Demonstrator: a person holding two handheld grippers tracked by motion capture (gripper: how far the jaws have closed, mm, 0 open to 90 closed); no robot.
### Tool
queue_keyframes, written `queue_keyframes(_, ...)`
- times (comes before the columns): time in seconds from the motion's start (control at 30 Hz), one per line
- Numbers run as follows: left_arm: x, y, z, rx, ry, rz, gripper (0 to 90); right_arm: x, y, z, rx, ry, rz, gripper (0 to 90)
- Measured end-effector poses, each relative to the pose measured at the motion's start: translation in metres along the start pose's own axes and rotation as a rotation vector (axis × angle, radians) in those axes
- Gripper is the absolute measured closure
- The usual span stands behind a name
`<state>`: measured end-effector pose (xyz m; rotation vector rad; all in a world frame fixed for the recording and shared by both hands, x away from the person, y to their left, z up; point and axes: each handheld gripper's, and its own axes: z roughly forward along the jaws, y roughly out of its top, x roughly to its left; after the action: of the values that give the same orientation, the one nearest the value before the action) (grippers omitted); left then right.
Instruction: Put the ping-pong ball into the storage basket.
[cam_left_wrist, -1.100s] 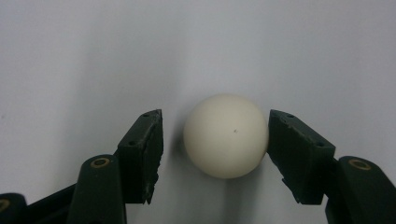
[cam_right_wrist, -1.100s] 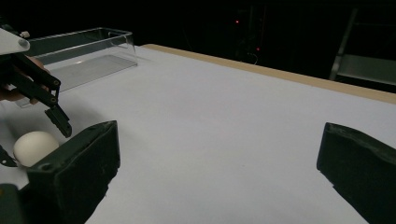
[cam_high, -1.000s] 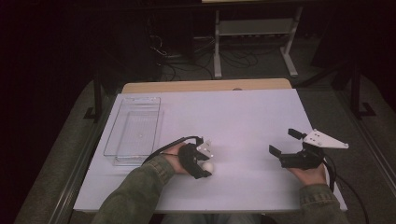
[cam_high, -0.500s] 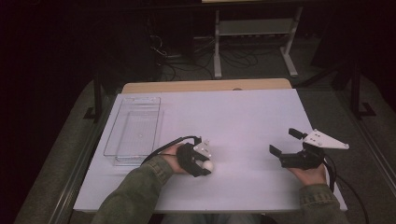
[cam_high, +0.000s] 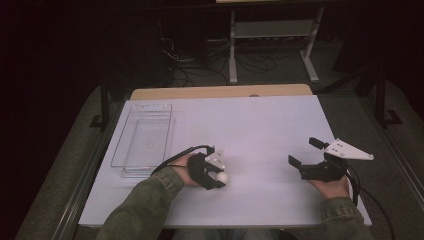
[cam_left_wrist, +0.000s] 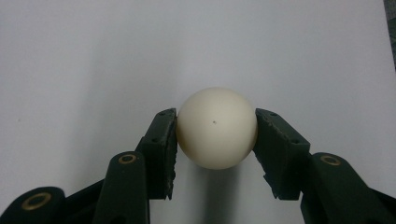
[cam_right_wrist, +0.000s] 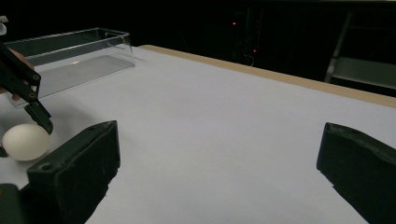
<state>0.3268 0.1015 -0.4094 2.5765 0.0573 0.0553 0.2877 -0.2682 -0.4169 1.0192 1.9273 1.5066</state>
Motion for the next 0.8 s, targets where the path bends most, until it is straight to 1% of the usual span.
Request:
queue_keyframes(0.1, -0.001, 0.0, -0.003, -0.003, -0.002, 0.009, 50.7, 0.001, 0.0, 0.0, 0.002, 0.001, -0.004, 0.0)
queue_keyframes(0.3, -0.003, -0.001, -0.008, 0.0, -0.001, 0.004, 50.7, 0.001, 0.0, 0.0, 0.003, 0.003, -0.005, 0.0)
queue_keyframes(0.37, -0.003, -0.001, -0.011, -0.001, -0.002, 0.003, 50.7, 0.001, 0.0, 0.0, -0.004, 0.0, -0.008, 0.0)
queue_keyframes(0.5, -0.004, -0.001, -0.015, 0.009, 0.001, 0.009, 50.7, 0.001, 0.0, 0.0, -0.001, -0.001, -0.009, 0.0)
queue_keyframes(0.67, -0.004, -0.002, -0.027, 0.014, 0.014, 0.005, 50.7, 0.002, 0.0, 0.001, 0.003, 0.0, -0.012, 0.0)
queue_keyframes(0.8, -0.006, -0.001, -0.034, 0.036, 0.017, 0.018, 50.7, 0.002, 0.001, 0.0, -0.001, 0.001, -0.012, 0.0)
